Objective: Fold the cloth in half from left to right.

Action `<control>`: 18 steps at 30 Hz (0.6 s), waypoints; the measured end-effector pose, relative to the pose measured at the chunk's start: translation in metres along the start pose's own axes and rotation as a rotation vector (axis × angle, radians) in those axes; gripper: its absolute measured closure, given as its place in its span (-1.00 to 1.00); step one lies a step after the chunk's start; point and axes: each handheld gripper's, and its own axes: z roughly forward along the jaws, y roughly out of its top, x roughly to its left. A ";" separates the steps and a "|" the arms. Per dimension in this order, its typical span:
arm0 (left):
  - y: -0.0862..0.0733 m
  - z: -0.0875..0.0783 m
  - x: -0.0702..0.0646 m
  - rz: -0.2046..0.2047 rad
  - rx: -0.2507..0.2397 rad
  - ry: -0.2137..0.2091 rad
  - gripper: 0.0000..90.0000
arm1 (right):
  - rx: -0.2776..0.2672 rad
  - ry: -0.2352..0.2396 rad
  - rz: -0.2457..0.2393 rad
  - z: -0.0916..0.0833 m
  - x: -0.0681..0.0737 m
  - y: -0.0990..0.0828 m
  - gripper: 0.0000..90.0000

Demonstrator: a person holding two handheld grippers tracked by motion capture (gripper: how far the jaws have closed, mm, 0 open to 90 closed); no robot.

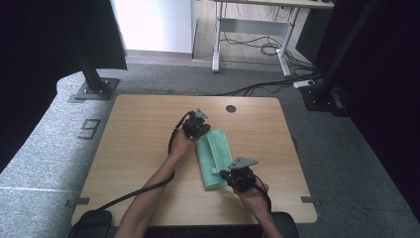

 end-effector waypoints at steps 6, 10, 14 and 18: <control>0.008 0.010 -0.007 0.004 0.007 -0.008 0.92 | 0.001 -0.008 0.017 -0.003 -0.004 -0.004 0.92; 0.011 0.022 -0.011 0.005 0.037 -0.011 0.91 | 0.024 -0.033 0.021 -0.001 -0.009 -0.010 0.91; 0.012 0.029 -0.013 0.016 0.050 -0.011 0.91 | 0.039 -0.040 0.027 0.002 -0.010 -0.013 0.91; 0.011 0.038 -0.016 0.022 0.070 -0.002 0.90 | 0.053 -0.046 0.039 0.006 -0.015 -0.017 0.90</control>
